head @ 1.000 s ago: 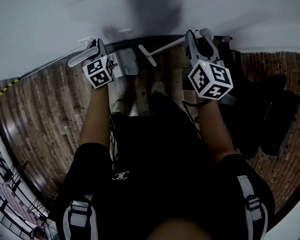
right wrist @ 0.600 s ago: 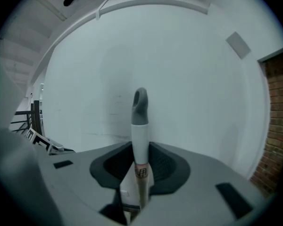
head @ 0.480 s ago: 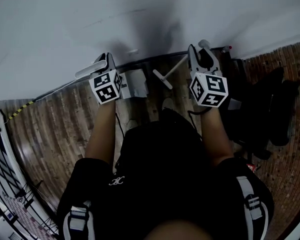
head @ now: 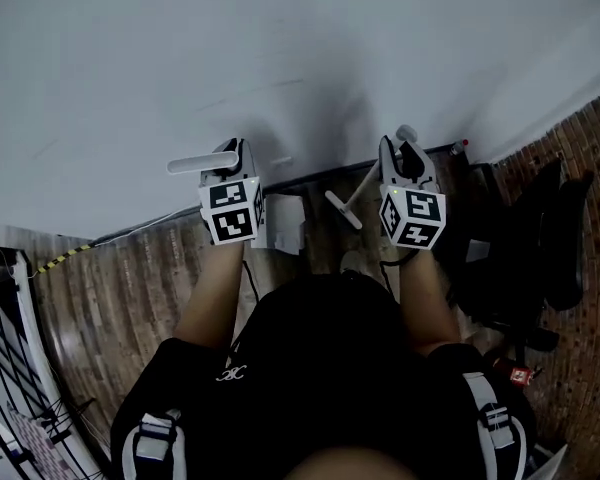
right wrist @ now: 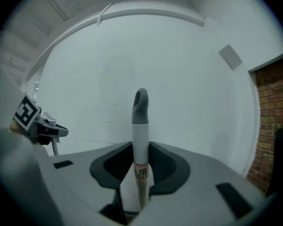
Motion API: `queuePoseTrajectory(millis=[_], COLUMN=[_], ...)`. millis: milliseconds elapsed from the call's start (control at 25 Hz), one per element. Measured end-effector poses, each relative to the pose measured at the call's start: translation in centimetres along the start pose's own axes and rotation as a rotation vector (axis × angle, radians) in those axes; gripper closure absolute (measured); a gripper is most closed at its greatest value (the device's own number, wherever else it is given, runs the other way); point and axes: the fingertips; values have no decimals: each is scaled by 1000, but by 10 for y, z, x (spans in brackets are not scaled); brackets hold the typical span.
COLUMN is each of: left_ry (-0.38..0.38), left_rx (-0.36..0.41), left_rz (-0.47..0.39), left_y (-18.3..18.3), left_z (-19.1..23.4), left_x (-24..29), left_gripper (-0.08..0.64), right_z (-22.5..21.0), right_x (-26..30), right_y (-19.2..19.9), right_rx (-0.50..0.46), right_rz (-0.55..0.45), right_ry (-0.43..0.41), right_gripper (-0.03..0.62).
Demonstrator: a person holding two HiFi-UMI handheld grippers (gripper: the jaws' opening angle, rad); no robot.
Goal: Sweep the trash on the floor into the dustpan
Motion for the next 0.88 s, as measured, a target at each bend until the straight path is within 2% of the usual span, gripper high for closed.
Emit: queuePoseTrajectory(millis=[360,880], left_ry=[52,75], left_rx=[49,43], left_rz=[-11,-20], left_y=[-15,-21], left_z=[-27,-38], left_x=[2,7], left_gripper=[518,520], right_z=[-8,-14], right_x=[-9,-12], right_y=[5,9], right_rx=[30,25], right_rz=[-6,-10], right_ry=[19,15], right_gripper=[480,480])
Point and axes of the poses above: the fingertips, and each gripper's own axes: x forward along the fingers, z to its left, y out of its underside, and after that the axes turned 11 degrees about -x, right-handed
